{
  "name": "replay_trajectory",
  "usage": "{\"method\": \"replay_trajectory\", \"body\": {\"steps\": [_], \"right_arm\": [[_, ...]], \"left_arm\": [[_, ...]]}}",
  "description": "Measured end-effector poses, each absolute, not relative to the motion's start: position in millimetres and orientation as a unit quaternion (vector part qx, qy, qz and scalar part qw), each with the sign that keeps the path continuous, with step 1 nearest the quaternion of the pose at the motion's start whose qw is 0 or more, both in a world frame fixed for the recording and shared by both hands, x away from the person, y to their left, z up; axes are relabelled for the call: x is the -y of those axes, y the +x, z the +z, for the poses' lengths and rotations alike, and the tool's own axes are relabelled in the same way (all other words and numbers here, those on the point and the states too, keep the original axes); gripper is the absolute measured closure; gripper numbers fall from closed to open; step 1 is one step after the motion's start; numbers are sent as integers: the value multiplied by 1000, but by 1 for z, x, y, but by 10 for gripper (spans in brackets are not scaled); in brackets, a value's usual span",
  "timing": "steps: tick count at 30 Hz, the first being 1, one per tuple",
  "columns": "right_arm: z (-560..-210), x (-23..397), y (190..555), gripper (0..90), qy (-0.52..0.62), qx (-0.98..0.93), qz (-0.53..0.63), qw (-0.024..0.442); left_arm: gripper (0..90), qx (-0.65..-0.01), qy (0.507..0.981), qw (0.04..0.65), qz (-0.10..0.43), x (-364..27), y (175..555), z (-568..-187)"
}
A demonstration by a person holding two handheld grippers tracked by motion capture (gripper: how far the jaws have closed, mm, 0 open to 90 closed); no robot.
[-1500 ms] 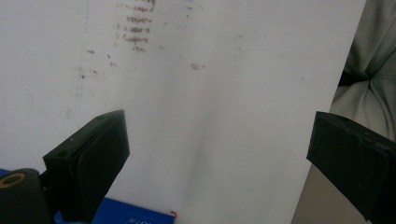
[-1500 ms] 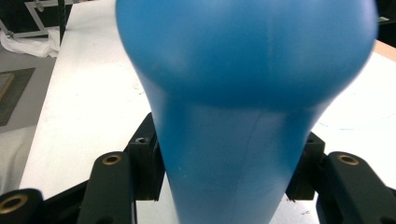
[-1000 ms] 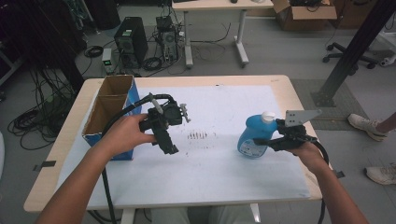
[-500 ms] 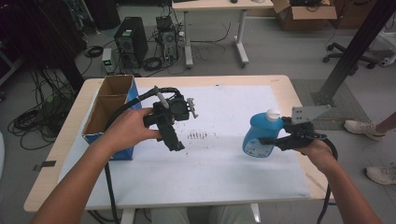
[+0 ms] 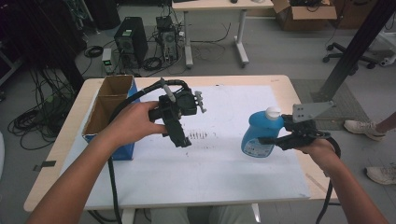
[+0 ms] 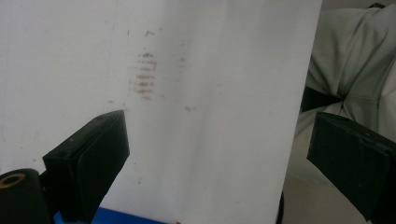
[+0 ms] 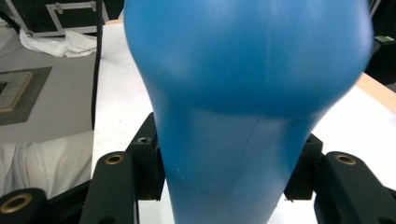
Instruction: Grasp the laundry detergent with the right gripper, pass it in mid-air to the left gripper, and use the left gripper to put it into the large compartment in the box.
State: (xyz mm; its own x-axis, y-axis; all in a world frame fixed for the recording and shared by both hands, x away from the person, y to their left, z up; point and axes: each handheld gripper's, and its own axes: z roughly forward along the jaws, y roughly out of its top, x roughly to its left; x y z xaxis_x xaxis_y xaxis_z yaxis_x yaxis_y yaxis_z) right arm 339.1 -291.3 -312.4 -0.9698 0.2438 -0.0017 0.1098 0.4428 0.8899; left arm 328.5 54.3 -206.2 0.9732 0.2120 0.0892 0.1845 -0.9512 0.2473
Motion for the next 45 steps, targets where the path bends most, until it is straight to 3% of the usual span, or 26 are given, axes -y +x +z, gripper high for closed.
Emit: {"method": "replay_trajectory", "body": {"steps": [18,45], "right_arm": [[-301,261,336,446,62,-852,519,46],[-300,225,342,446,25,-858,512,23]], "left_arm": [[57,-61,989,118,63,-23,323,-176],[57,-42,990,125,57,-7,324,-169]]}}
